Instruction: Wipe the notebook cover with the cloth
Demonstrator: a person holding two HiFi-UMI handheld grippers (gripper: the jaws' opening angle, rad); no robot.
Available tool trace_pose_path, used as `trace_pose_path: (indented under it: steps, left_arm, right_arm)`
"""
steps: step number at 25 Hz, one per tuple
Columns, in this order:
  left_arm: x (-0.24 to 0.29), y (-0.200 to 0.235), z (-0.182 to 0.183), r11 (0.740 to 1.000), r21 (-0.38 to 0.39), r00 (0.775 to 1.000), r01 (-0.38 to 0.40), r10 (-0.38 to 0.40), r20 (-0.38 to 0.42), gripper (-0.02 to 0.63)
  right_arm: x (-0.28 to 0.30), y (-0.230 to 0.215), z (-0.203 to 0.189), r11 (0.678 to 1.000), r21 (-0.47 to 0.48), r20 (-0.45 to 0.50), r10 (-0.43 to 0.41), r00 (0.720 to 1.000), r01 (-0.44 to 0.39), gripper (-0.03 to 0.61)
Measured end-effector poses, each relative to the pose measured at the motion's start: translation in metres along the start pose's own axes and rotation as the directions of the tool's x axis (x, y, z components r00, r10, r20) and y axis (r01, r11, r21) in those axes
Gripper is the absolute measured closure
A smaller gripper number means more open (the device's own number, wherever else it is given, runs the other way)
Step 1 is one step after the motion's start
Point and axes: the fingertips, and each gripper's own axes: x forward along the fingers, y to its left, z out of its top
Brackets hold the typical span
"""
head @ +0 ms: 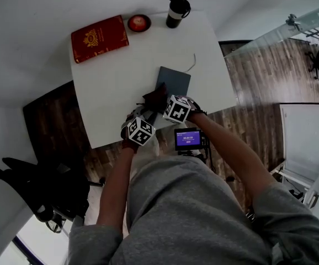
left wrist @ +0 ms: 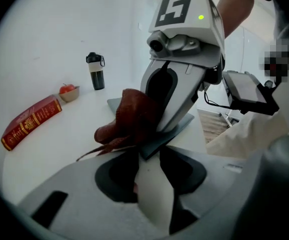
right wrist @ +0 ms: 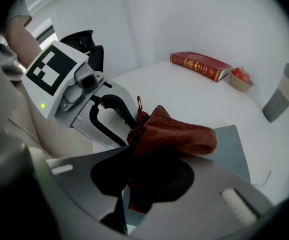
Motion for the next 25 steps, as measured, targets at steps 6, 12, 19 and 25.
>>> trace_pose_path:
  steps: [6, 12, 19, 25]
  left_arm:
    - [0.0, 0.0, 0.0, 1.0, -0.005, 1.0, 0.005, -0.005, -0.002, 0.466]
    - [0.0, -0.002, 0.001, 1.0, 0.001, 1.0, -0.006, 0.006, -0.002, 0.466]
    - [-0.001, -0.002, 0.0, 1.0, 0.006, 1.0, -0.007, 0.007, 0.001, 0.466]
    - [0.0, -0.002, 0.001, 1.0, 0.013, 1.0, -0.008, 0.008, 0.005, 0.468]
  right_arm:
    - [0.002, 0.015, -0.001, 1.0, -0.025, 0.001, 0.019, 1.0, -0.019, 0.484]
    - [0.001, 0.023, -0.002, 0.996, -0.072, 0.004, 0.055, 0.998, -0.055, 0.483]
    - [-0.014, 0.012, 0.007, 0.993, -0.116, 0.047, 0.026, 0.999, -0.02, 0.485]
    - [-0.067, -0.051, 0.024, 0.992, -0.023, 0.215, -0.116, 0.97, 0.124, 0.485]
